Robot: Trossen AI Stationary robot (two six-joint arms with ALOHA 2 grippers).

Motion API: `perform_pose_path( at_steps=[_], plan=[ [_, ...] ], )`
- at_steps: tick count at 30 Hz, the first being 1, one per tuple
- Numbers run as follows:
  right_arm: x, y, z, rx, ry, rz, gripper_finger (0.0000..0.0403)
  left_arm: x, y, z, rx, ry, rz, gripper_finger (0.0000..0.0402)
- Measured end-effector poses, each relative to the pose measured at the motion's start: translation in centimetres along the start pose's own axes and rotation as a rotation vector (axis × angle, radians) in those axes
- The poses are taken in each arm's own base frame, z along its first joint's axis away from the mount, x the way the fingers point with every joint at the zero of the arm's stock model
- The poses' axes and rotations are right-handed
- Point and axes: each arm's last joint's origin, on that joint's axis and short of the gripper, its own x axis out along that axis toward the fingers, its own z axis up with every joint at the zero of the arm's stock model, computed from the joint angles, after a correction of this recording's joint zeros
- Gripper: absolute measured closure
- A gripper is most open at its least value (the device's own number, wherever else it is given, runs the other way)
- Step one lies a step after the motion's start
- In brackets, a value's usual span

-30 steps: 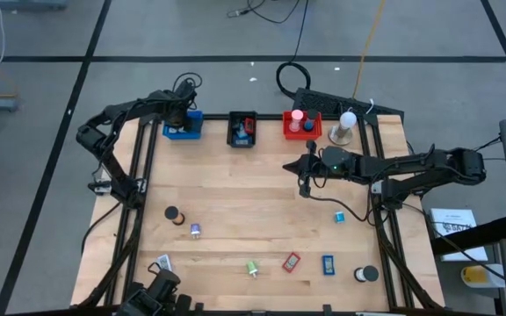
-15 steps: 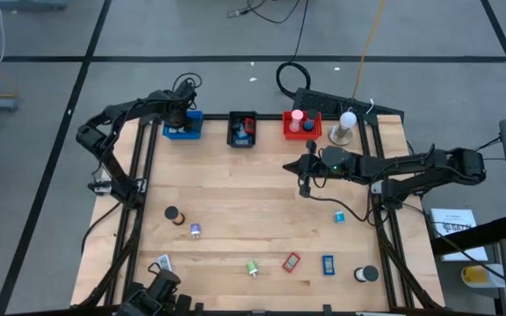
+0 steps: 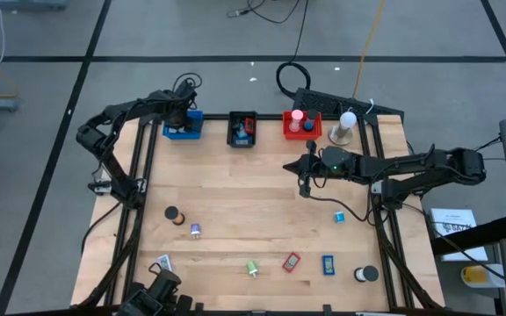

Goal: Pick & Place Office items
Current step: Put the top green charger adapter into the blue bin, then put the red digital clock into the black bin

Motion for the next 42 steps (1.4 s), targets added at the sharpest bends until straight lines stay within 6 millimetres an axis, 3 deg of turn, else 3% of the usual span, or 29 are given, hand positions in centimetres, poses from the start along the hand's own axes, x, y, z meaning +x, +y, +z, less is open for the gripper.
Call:
perform_pose_path(
  at_steps=[8, 17, 21, 31, 36, 39, 42],
  plan=[
    [0.0, 0.0, 0.0, 0.000, 0.000, 0.000, 0.0401, 0.0, -0.2, 0.0, 0.020, -0.005, -0.003, 0.0241],
    [0.0, 0.0, 0.0, 0.000, 0.000, 0.000, 0.0401, -0.1, -0.8, -0.1, 0.042, -0.016, -0.011, 0.0169],
    [0.0, 0.0, 0.0, 0.000, 0.000, 0.000, 0.0401, -0.2, -0.7, -0.1, 0.054, -0.018, -0.011, 0.0155],
    [0.0, 0.0, 0.0, -0.001, 0.000, 0.000, 0.0401, -3.8, 0.0, -0.4, 0.098, -0.121, -0.011, 0.0155],
    [0.0, 0.0, 0.0, -0.001, 0.003, 0.000, 0.0401, -7.0, 0.0, -1.7, 0.213, -0.204, 0.025, 0.0190],
    [0.0, 0.0, -0.1, -0.001, 0.008, 0.001, 0.0401, -8.0, -0.7, -3.8, 0.308, -0.305, 0.041, 0.0240],
    [0.0, 0.0, -0.1, -0.001, 0.006, -0.001, 0.0401, -8.2, -1.4, -6.3, 0.399, -0.435, -0.054, 0.0300]
  ],
)
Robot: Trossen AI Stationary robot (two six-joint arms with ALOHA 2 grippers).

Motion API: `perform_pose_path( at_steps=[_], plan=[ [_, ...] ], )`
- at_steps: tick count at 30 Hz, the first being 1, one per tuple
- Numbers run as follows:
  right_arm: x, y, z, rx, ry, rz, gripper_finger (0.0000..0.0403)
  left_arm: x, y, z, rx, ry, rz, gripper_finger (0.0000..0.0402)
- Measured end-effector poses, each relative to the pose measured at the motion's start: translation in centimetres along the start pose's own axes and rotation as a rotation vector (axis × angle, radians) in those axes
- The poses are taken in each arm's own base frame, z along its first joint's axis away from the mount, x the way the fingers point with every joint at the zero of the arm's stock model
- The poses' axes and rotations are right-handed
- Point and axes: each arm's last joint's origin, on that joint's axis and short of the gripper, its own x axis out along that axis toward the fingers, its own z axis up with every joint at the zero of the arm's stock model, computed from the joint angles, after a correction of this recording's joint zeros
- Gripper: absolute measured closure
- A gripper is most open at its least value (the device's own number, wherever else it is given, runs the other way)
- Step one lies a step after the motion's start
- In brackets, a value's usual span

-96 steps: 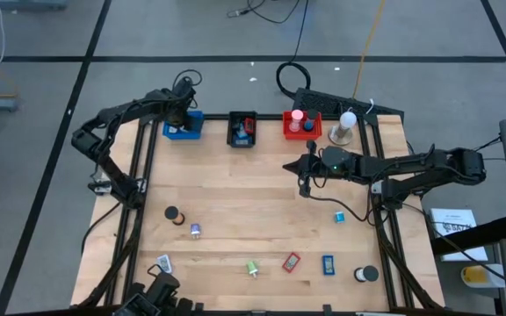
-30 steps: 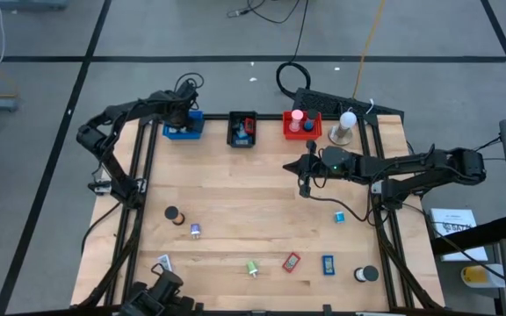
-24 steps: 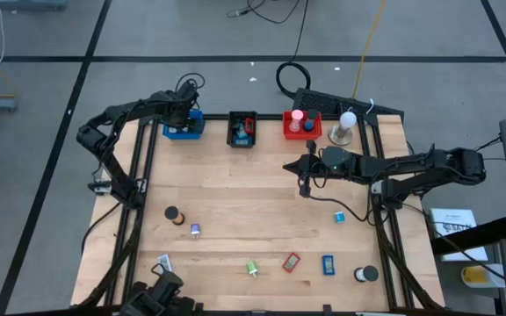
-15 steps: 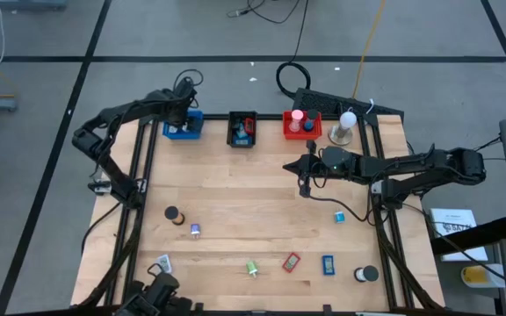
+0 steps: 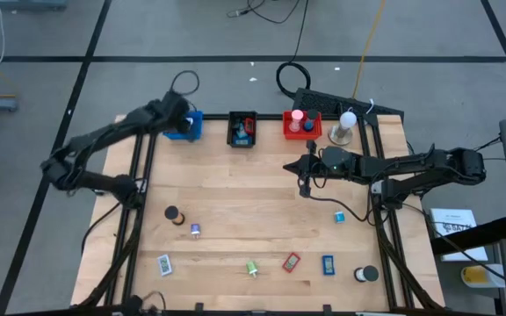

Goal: Pick & Place Office items
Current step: Put the red digital clock into the black bin

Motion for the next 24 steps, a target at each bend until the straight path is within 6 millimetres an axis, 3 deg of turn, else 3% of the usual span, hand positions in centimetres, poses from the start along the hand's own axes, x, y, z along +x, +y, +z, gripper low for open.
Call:
perform_pose_path(
  at_steps=[4, 6, 14, 21, 24],
  plan=[
    [0.0, 0.0, 0.2, 0.008, -0.015, -0.002, 0.0401, -0.5, -2.2, -3.0, 0.086, -0.197, -0.134, 0.0377],
    [0.0, 0.0, 0.2, 0.036, -0.015, -0.003, 0.0401, -0.8, -3.2, -4.0, 0.111, -0.318, -0.194, 0.0394],
    [0.0, 0.0, 0.2, 0.106, -0.015, 0.002, 0.0401, -1.8, -6.5, -7.0, 0.206, -0.720, -0.558, 0.0377],
    [-0.6, 1.8, 2.4, 0.254, -0.212, 0.462, 0.0401, -1.9, -9.4, -9.0, 0.352, -0.766, -0.677, 0.0376],
    [-0.9, 2.9, 2.6, 0.263, -0.201, 0.494, 0.0401, -2.2, -10.7, -9.2, 0.365, -0.797, -0.712, 0.0376]
  ],
)
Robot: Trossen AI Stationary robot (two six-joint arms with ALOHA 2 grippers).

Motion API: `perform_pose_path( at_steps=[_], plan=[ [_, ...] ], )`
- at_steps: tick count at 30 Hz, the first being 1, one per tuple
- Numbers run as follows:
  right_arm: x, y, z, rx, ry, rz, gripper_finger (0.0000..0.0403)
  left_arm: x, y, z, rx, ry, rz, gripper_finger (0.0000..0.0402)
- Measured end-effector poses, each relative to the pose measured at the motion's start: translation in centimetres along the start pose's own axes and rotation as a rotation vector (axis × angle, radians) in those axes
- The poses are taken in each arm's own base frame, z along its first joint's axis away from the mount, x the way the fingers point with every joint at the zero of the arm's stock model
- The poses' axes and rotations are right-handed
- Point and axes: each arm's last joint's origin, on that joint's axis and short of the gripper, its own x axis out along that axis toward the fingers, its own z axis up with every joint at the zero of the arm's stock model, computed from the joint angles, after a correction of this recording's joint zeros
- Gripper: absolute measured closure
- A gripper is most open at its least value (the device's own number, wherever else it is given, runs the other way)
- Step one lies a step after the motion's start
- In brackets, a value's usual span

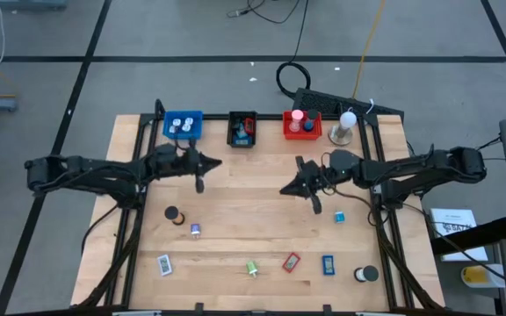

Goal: Pick & Place Office items
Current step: Put the red digital clock into the black bin

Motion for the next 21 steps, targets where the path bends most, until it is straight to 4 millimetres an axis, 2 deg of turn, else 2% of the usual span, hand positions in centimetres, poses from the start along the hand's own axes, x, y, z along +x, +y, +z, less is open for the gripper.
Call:
perform_pose_path(
  at_steps=[2, 6, 10, 17, 21],
  plan=[
    [0.4, 0.7, -0.2, -0.001, 0.057, -0.049, 0.0401, 0.5, -0.7, 0.0, 0.008, -0.021, -0.027, 0.0376],
    [0.7, 1.8, -1.5, -0.019, 0.272, -0.253, 0.0398, 1.3, -1.9, -0.3, 0.007, -0.045, -0.075, 0.0376],
    [0.4, 3.2, -2.1, -0.022, 0.428, -0.402, 0.0380, 2.1, -2.6, -1.0, -0.013, -0.035, -0.104, 0.0376],
    [0.6, 6.5, -3.6, 0.012, 0.637, -0.450, 0.0316, 2.9, -3.5, -2.0, -0.004, -0.001, -0.139, 0.0376],
    [1.4, 8.6, -4.3, 0.016, 0.678, -0.404, 0.0268, 2.9, -3.8, -2.1, -0.049, 0.003, -0.152, 0.0376]
  ],
)
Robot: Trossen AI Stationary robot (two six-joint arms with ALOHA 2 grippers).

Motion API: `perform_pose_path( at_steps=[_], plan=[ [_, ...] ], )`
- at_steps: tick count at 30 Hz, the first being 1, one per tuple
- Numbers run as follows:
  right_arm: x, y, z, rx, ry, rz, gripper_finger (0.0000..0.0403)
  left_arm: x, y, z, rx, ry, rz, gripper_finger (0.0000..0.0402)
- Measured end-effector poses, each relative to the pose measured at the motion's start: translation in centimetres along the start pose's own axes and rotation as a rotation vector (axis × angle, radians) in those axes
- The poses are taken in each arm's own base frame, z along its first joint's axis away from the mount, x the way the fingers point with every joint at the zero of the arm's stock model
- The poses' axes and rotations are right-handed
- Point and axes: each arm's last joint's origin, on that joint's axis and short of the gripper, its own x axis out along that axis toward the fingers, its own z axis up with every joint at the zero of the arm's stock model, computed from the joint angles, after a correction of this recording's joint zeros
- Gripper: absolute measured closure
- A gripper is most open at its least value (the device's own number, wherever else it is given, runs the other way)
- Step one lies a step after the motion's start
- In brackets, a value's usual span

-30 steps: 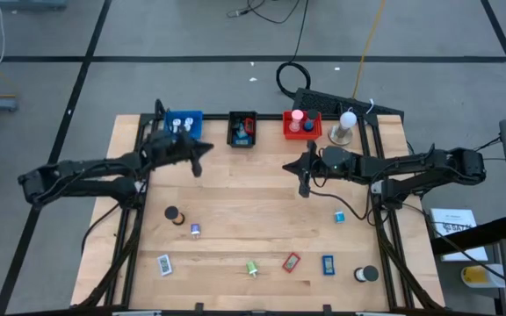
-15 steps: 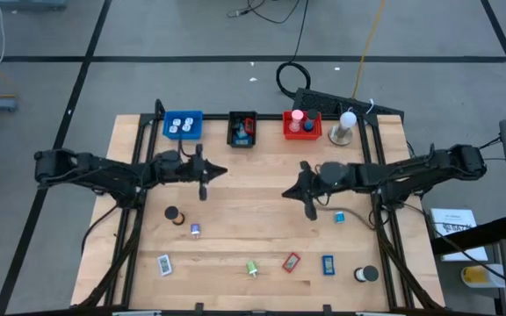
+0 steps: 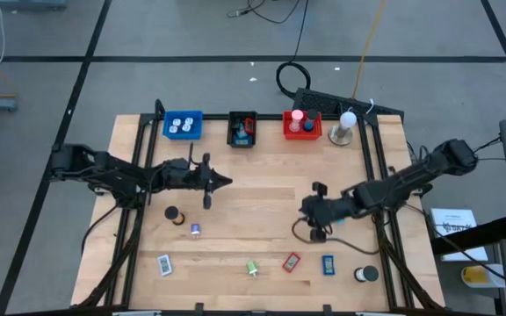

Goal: Pick & Place Office items
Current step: Put the red digital clock into the black bin

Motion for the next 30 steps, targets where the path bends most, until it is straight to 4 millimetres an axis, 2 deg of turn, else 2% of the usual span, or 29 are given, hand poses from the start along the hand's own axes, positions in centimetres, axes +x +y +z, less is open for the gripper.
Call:
perform_pose_path(
  at_steps=[8, 13, 16, 23, 30],
  plan=[
    [1.0, 4.0, -0.9, -0.116, 0.067, 0.061, 0.0183, 0.0, -0.2, 0.1, -0.027, -0.009, -0.009, 0.0376],
    [3.1, 6.3, -1.2, -0.226, 0.161, 0.125, 0.0142, 0.0, -0.2, 0.5, -0.015, -0.048, -0.008, 0.0376],
    [4.5, 7.6, -0.6, -0.289, 0.194, 0.154, 0.0126, 0.0, -0.2, 0.6, -0.016, -0.055, -0.007, 0.0376],
    [6.5, 9.8, 0.9, -0.434, 0.272, 0.216, 0.0113, 0.0, -0.2, 0.3, -0.015, -0.028, -0.009, 0.0376],
    [8.3, 10.5, 0.1, -0.516, 0.359, 0.271, 0.0124, 0.0, -0.2, 0.1, -0.003, -0.007, -0.009, 0.0376]
  ],
)
